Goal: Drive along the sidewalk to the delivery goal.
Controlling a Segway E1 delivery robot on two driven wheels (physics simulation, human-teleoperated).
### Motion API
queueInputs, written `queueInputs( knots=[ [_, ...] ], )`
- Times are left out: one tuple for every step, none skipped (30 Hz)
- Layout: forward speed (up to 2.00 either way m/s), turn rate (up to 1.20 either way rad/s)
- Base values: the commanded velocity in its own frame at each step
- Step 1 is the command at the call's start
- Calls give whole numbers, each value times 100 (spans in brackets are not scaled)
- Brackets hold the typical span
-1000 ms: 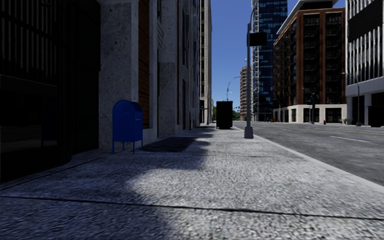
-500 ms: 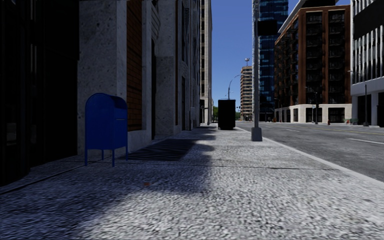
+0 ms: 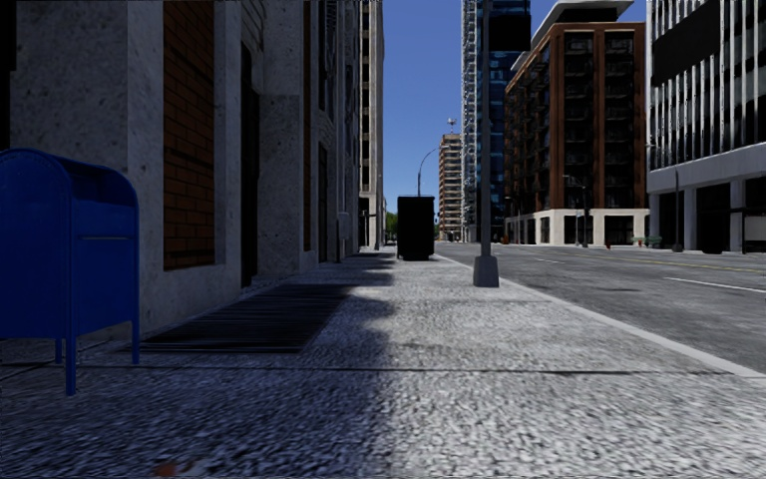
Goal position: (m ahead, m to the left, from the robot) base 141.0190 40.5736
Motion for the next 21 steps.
queueInputs(
  knots=[
    [200,0],
    [200,0],
    [200,0],
    [200,0],
    [200,0],
    [200,0],
    [200,0],
    [200,0],
    [200,0],
    [200,0],
    [200,0],
    [200,0],
    [200,0],
    [200,0],
    [200,0],
    [200,0],
    [200,0],
    [200,0],
    [200,0],
    [200,0],
    [200,0]
  ],
)
